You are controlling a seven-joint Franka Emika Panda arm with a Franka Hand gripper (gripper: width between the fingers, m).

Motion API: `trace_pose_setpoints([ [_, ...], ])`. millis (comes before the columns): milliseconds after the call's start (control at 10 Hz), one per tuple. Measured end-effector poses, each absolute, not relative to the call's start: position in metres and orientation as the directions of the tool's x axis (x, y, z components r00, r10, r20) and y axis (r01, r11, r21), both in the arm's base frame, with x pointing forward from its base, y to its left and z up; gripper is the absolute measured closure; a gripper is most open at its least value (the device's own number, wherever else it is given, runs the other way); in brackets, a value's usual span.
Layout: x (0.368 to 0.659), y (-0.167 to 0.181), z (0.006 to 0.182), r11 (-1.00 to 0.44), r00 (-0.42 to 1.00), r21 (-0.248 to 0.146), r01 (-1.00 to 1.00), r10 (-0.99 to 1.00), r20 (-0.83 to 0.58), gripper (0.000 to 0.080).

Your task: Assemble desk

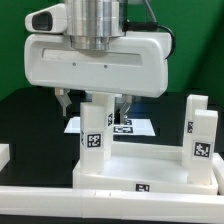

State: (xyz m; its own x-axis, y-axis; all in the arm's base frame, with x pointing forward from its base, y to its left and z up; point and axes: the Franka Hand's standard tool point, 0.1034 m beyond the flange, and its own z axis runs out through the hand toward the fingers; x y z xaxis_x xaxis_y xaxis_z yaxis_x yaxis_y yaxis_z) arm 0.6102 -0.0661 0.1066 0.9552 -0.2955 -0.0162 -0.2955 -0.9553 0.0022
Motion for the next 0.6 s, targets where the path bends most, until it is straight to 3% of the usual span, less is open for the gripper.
trace_pose_setpoints([
  [300, 0.6106, -0.0664, 0.1088, -1.0, 1.0, 0.014, -0.002, -0.003, -0.019, 0.015],
  [600, 0.6104, -0.0681, 0.1097, -0.99, 0.99, 0.023, 0.139, 0.138, -0.024, 0.015],
])
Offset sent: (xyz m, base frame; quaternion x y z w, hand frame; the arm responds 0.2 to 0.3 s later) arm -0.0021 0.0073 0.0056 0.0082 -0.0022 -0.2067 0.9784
